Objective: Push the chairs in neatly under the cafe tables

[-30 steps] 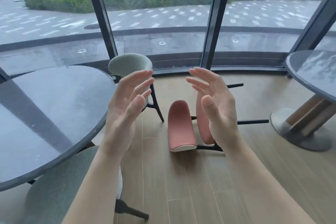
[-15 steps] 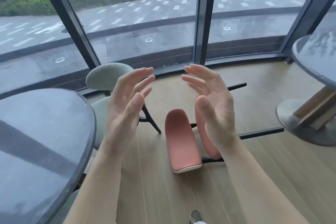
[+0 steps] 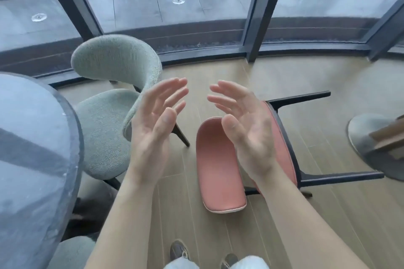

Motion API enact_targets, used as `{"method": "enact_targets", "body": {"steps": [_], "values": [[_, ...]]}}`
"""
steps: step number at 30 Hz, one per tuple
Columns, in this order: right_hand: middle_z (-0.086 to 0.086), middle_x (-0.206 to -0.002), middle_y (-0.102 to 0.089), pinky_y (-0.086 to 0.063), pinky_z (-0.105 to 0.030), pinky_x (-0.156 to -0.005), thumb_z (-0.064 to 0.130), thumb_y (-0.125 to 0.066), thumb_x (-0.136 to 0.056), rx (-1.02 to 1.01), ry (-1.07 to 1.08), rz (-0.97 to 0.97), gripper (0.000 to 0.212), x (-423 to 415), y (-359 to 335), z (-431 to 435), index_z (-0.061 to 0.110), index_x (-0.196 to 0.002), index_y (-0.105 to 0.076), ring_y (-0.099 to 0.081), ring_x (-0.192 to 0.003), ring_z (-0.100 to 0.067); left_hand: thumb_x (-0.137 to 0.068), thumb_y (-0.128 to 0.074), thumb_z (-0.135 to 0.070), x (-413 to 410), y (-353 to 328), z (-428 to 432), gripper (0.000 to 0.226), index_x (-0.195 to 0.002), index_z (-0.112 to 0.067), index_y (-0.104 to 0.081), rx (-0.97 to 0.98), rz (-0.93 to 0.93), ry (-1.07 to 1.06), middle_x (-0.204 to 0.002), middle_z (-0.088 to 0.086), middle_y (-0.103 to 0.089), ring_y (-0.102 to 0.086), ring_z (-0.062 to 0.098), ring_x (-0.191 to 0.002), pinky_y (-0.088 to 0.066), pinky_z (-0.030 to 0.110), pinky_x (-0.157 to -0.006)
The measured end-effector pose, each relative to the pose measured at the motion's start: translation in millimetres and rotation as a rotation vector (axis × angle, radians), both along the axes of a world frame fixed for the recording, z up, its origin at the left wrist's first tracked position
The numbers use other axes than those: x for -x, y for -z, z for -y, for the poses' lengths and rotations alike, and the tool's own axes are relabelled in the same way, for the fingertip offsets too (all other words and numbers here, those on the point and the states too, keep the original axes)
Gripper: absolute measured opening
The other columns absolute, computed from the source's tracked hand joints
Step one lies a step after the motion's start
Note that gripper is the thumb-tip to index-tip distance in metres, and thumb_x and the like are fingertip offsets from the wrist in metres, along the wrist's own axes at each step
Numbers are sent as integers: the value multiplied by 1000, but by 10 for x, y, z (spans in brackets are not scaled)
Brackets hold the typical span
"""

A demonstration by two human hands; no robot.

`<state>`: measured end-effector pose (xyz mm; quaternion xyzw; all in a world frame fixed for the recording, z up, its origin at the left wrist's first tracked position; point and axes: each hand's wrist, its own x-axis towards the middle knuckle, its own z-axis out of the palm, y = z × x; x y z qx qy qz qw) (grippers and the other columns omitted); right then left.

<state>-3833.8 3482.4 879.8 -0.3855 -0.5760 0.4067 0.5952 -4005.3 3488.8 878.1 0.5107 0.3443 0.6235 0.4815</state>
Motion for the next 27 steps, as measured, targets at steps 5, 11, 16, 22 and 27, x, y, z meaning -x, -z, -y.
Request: {"method": "enact_targets", "body": {"steps": [5,11,16,22,27], "values": [[-6,-137,-67,-52,-49,-111,36,-70,-89,179,18,55,51,183,1707,-633,19,-136,-57,-70,-124,-22,-86,-79,-64,52,1847,-523,58,-130,-30,-63,182,20,-9,-139,-2,-69,-63,26,-136,-48,49,-117],[4,-132,-69,-55,-39,-108,28,-80,-86,320,21,177,48,-73,4372,-1349,26,-130,-62,-71,-119,-15,-86,-64,-49,-271,4590,-1111,41,-124,-33,-67,410,80,-116,-131,-2,-72,-69,16,-120,-51,43,-110],[12,-122,-72,-59,-35,-101,34,-83,-86,391,72,272,41,-378,6278,-1712,35,-123,-65,-74,-108,-10,-92,-63,-45,-767,6514,-1394,31,-121,-34,-69,575,124,-227,-131,-4,-74,-73,15,-116,-51,37,-106],[11,-136,-60,-49,-31,-110,34,-85,-88,479,147,557,51,-835,7869,-1901,27,-135,-66,-63,-122,-10,-90,-65,-50,-1106,8067,-1509,45,-134,-43,-61,649,-17,-243,-147,-9,-63,-56,-6,-135,-45,8,-102],[7,-134,-51,-46,-23,-108,27,-88,-85,568,241,627,59,-1061,8478,-1986,20,-139,-65,-60,-119,-11,-99,-72,-50,-1226,8835,-1595,50,-146,-39,-59,696,-151,-396,-154,-14,-57,-49,-2,-143,-38,28,-123]]}}
